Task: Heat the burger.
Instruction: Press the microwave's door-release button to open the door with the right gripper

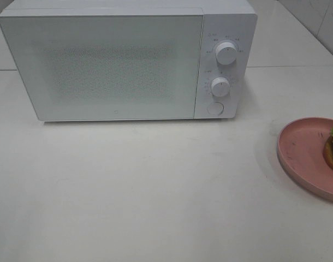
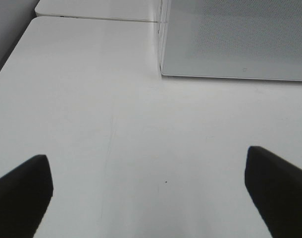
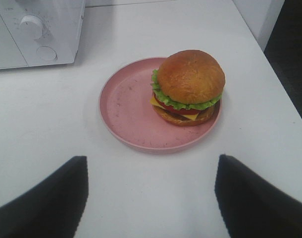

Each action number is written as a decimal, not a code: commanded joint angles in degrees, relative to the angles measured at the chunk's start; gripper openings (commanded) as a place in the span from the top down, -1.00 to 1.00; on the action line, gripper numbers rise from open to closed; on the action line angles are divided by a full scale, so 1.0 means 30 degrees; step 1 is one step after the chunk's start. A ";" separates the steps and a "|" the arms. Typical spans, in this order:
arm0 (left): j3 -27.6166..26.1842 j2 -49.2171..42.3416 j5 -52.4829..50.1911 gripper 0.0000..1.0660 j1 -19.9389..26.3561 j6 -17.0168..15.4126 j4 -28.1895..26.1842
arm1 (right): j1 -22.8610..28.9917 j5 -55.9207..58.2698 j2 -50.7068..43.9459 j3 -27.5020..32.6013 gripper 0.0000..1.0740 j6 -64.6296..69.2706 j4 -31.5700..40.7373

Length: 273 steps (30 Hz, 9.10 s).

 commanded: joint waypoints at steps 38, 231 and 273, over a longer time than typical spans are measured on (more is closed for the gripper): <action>0.0057 -0.0477 -0.0153 -0.83 0.0115 -0.0057 -0.0095 | 0.0000 -0.4163 0.5042 -0.0630 -0.33 0.0038 0.0019; 0.0057 -0.0477 -0.0153 -0.83 0.0115 -0.0057 -0.0095 | 1.3675 -3.9324 3.5733 0.0611 1.00 2.2766 1.7895; 0.0057 -0.0477 -0.0153 -0.83 0.0115 -0.0057 -0.0095 | 0.8633 -3.7070 3.9878 -0.5462 1.00 2.2364 1.2796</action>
